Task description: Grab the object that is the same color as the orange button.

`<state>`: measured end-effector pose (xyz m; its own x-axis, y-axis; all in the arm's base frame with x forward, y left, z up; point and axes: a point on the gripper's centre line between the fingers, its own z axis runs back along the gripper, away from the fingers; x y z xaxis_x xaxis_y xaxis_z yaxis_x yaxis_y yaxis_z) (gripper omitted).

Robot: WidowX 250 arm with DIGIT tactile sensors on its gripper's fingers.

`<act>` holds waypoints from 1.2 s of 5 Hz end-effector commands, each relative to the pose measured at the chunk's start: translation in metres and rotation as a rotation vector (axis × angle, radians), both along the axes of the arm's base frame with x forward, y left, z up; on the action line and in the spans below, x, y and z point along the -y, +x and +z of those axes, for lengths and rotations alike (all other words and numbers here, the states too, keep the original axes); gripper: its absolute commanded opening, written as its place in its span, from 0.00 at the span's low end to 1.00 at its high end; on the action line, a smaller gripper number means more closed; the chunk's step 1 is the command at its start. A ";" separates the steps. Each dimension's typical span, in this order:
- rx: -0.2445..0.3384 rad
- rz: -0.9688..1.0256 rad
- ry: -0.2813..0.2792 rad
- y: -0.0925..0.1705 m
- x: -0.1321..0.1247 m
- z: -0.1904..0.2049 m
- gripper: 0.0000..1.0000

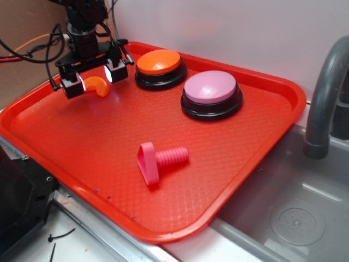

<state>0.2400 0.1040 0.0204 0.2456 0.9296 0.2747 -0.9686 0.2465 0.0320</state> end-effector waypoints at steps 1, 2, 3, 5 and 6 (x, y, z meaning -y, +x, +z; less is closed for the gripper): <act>0.087 -0.007 0.015 0.005 -0.009 -0.001 0.00; 0.090 -0.033 -0.015 0.004 -0.009 0.000 0.00; 0.087 -0.028 -0.028 0.002 -0.008 0.000 0.00; 0.067 -0.235 -0.098 0.006 -0.003 0.026 0.00; 0.032 -0.458 -0.152 -0.003 0.011 0.059 0.00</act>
<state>0.2352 0.0780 0.0664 0.6460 0.7557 0.1073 -0.7570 0.6523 -0.0367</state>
